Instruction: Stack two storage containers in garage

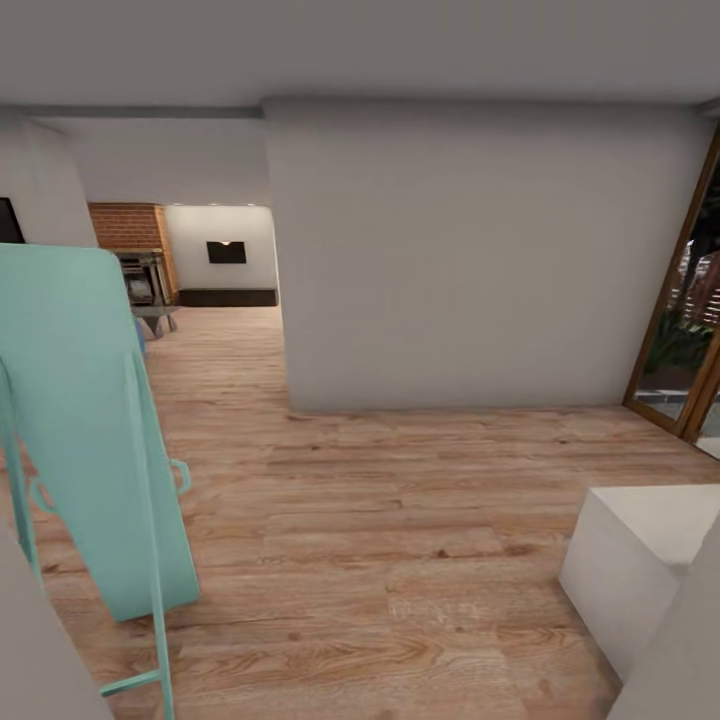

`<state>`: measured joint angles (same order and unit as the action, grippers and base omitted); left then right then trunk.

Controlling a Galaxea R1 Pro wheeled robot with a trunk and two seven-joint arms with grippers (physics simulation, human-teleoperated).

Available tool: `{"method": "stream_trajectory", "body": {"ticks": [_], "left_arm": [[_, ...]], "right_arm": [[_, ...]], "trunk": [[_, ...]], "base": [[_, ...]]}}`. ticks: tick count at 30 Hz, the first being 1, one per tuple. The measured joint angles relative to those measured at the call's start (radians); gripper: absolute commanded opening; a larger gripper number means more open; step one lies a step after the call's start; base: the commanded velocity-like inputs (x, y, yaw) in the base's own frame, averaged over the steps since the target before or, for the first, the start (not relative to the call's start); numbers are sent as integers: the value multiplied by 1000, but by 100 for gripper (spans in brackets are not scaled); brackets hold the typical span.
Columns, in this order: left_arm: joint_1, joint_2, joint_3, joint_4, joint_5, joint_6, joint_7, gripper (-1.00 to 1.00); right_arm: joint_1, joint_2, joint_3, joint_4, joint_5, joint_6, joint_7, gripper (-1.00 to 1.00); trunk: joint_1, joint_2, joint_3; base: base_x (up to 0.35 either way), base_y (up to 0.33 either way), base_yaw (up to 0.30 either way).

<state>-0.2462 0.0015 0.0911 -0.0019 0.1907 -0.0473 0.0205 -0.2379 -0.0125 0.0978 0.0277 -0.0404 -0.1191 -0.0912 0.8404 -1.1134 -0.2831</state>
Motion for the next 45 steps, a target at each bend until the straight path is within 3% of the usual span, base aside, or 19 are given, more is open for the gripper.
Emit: {"method": "stream_trajectory", "body": {"ticks": [45], "left_arm": [[0,-6,-1,0,0,-2,-1,100]], "right_arm": [[0,0,0,0,0,0,0,100]], "trunk": [[0,0,0]], "base": [[322,0,0]]}}
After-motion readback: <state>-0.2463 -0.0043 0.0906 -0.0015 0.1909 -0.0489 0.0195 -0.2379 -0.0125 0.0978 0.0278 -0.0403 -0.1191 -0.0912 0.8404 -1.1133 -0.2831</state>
